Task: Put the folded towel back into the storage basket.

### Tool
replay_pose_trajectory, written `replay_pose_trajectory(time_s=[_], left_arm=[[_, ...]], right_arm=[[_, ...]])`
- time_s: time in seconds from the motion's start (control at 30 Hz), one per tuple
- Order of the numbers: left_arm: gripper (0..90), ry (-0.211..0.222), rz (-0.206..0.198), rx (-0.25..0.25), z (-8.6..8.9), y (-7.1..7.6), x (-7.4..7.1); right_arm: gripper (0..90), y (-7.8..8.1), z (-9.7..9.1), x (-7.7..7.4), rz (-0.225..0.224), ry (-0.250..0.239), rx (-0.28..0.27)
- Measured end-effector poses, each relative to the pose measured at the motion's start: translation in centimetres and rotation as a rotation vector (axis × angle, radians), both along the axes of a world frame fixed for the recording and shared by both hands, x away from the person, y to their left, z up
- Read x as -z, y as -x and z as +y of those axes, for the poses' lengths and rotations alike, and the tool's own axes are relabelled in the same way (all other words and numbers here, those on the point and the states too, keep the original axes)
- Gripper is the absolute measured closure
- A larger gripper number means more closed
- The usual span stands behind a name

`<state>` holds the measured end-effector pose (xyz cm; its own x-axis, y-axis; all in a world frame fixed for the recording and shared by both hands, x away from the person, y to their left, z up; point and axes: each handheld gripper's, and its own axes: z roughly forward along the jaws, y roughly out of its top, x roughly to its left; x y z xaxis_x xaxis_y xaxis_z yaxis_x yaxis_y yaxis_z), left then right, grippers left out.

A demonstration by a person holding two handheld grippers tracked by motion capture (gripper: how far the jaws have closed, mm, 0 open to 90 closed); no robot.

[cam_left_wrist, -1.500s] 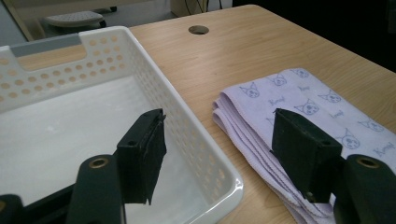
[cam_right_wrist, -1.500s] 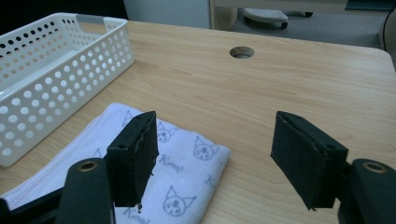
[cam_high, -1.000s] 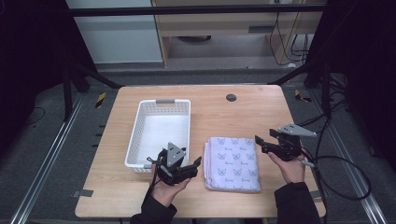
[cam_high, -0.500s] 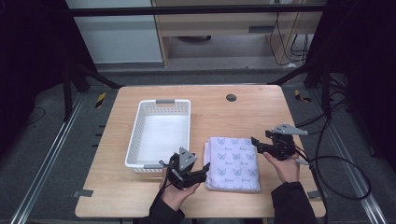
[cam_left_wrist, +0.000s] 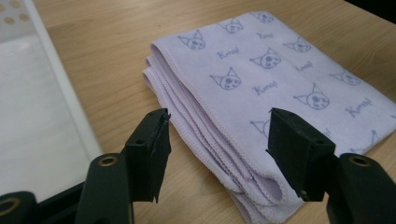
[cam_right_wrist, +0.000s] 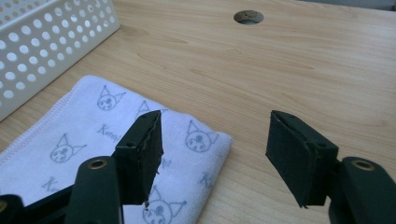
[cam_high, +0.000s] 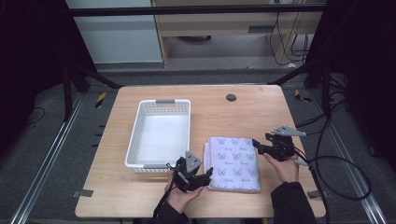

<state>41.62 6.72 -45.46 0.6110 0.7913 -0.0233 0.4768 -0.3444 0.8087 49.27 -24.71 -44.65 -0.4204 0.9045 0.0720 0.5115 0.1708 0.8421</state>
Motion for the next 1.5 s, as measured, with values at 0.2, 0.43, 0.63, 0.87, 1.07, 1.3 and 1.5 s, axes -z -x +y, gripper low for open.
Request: replay_pose_trajectory(time_s=[0.2,0.43,0.63,0.87,1.07,1.3,1.5], left_arm=[[38.0,-0.023,0.012,0.009,-0.6,0.0,0.8],[38.1,-0.033,0.043,-0.003,-1.1,-0.1,1.9],[38.1,-0.041,0.064,-0.008,-1.3,-0.3,2.8],[38.2,-0.044,0.072,-0.003,-1.5,-0.6,3.6],[36.9,-0.052,0.076,-0.011,-1.7,-0.6,4.0],[33.8,-0.058,0.105,-0.017,-1.8,-0.8,4.3],[35.7,-0.063,0.104,-0.023,-2.1,-0.6,4.3]], right_arm=[[35.8,-0.2,0.2,0.8,0.011,0.016,-0.008],[35.6,-0.4,0.3,1.5,0.021,0.025,-0.008],[36.6,-0.7,0.4,2.5,0.047,0.043,-0.007],[39.2,-1.2,0.7,3.6,0.089,0.045,-0.013],[42.1,-1.3,1.0,4.2,0.107,0.046,-0.023],[44.7,-1.3,1.1,4.6,0.12,0.053,-0.032],[46.6,-1.4,1.1,4.9,0.145,0.033,-0.033]])
